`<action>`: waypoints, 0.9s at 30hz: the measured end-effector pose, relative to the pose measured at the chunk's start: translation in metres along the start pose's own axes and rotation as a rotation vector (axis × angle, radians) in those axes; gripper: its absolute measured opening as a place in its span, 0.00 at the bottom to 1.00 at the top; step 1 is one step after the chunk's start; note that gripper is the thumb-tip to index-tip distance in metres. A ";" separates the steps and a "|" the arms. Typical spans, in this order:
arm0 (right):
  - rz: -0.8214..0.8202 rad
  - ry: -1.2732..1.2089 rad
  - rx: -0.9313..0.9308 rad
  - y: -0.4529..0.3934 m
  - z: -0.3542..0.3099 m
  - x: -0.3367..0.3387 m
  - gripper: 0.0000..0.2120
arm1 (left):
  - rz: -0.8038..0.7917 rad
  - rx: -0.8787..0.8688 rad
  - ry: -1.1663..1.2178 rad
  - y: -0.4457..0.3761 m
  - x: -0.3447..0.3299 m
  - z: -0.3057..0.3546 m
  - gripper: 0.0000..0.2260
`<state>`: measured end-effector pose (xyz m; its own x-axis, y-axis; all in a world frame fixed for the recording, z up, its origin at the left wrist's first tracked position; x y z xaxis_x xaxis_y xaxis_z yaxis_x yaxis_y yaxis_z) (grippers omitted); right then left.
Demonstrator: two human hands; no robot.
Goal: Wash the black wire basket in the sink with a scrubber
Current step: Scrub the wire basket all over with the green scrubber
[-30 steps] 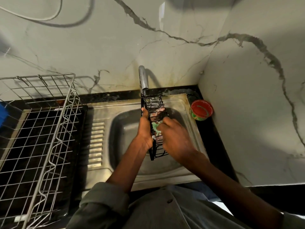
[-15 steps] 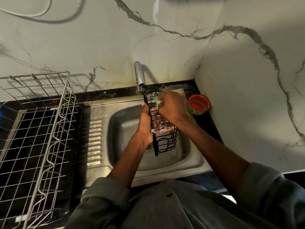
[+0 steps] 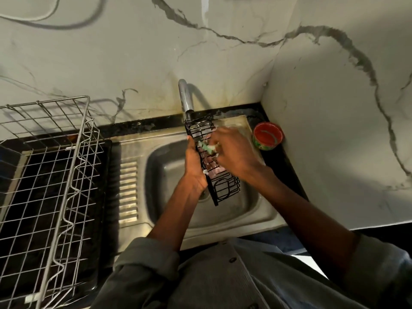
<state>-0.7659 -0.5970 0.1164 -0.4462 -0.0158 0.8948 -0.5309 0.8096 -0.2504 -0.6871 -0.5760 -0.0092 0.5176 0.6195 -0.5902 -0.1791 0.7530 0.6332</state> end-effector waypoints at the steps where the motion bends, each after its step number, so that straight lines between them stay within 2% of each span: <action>1: -0.019 0.012 0.054 0.015 -0.006 0.000 0.13 | 0.010 -0.002 0.030 0.000 0.002 0.002 0.34; 3: -0.017 0.057 0.039 0.031 -0.001 0.004 0.14 | 0.046 -0.007 0.028 0.001 0.009 0.005 0.38; 6: -0.028 0.128 -0.173 0.033 0.026 0.002 0.19 | 0.138 -0.009 -0.022 0.001 0.018 0.004 0.39; 7: -0.034 0.111 -0.177 0.035 0.023 0.000 0.19 | 0.147 -0.013 -0.015 0.002 0.017 0.005 0.38; 11: -0.046 -0.024 0.001 0.061 -0.026 -0.020 0.15 | 0.209 -0.077 0.068 0.007 0.016 0.010 0.32; 15: 0.141 -0.165 -0.193 0.053 0.011 -0.012 0.09 | 0.360 -0.103 0.215 0.009 0.023 0.017 0.29; 16: 0.136 -0.180 -0.188 0.052 0.014 -0.013 0.09 | 0.394 -0.116 0.237 0.010 0.024 0.019 0.28; 18: 0.053 -0.204 -0.047 0.058 -0.004 -0.024 0.12 | 0.450 -0.136 0.247 0.010 0.030 0.020 0.26; 19: 0.027 -0.226 0.013 0.061 -0.015 -0.029 0.17 | 0.452 -0.137 0.236 0.014 0.031 0.020 0.26; 21: 0.025 -0.261 -0.029 0.057 -0.019 -0.036 0.23 | 0.449 -0.110 0.238 0.019 0.033 0.016 0.25; 24: 0.124 -0.232 -0.005 0.048 -0.019 -0.035 0.16 | 0.421 -0.138 0.184 0.017 0.032 0.016 0.22; 27: 0.180 -0.278 -0.013 0.052 -0.022 -0.035 0.13 | 0.309 -0.167 0.216 0.018 0.027 0.017 0.17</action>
<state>-0.7614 -0.5413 0.0800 -0.7123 -0.0295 0.7012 -0.4170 0.8215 -0.3890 -0.6620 -0.5494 -0.0050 0.2341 0.8410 -0.4878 -0.4416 0.5390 0.7173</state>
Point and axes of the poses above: each hand's wrist, its own y-axis away from the middle knuckle, its own x-axis out of the back of the hand, z = x × y, the point moved 7 cm from there along -y, towards the middle knuckle, and after that the axes turned 8 degrees about z, right-handed, at the moved point
